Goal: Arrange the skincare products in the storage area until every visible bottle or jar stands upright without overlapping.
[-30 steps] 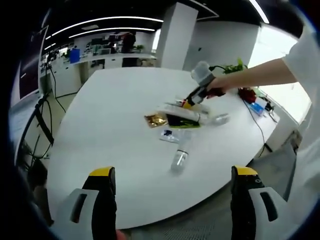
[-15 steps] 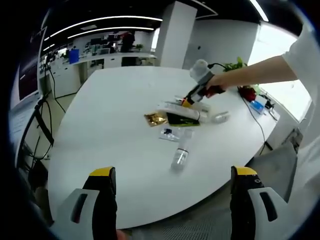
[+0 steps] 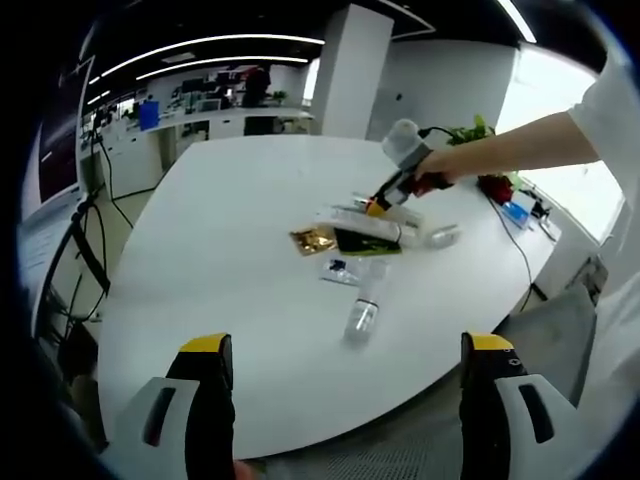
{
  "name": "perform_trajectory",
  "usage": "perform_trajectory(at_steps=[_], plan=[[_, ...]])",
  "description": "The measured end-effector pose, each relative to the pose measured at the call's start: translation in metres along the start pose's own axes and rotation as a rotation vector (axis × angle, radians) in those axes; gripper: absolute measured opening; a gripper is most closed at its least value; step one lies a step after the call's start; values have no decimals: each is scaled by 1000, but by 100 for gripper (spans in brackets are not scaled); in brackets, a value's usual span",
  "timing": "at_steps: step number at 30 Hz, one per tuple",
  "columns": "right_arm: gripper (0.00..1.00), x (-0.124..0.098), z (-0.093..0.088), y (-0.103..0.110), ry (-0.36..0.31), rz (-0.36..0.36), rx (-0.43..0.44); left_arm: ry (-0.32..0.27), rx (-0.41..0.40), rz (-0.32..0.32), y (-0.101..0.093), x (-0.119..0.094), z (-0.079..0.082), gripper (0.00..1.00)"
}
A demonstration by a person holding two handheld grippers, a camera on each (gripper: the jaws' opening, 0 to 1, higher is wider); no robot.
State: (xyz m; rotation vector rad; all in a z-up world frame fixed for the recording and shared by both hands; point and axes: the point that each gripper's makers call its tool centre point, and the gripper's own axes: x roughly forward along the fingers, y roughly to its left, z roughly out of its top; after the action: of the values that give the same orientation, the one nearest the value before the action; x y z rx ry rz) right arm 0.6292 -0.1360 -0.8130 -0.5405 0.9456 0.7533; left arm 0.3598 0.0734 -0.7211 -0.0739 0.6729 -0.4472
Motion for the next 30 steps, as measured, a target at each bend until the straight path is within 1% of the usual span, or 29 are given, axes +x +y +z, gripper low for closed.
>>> perform_trajectory(at_steps=[6,8,10,13,15,16,18,22,24,30], plan=[[28,-9,2,-6,-22,-13,22,-5,6,-2,-1,0,1,92],[28,-16,3,-7,-46,-18,37,-7,7,-2,-1,0,1,92],[28,-25,7,-8,-88,-19,44,-11,6,0,0,0,1,92],[28,-39,7,-13,-122,-30,70,-14,9,-1,-1,-1,2,92],[28,-49,7,-18,-157,-46,108,-13,17,-4,-2,-1,2,92],[28,-54,7,-21,-185,-61,141,-13,20,-5,-2,-1,2,92],[28,-61,5,-24,-208,-73,164,-13,26,-5,-3,-1,2,92],[28,-75,-2,-31,-252,-106,200,-14,33,-5,-4,-2,2,92],[28,-82,-3,-34,-279,-131,209,-13,37,-6,-5,-2,2,92],[27,-102,-8,-46,-332,-195,263,-12,53,-5,-6,-2,2,92]])
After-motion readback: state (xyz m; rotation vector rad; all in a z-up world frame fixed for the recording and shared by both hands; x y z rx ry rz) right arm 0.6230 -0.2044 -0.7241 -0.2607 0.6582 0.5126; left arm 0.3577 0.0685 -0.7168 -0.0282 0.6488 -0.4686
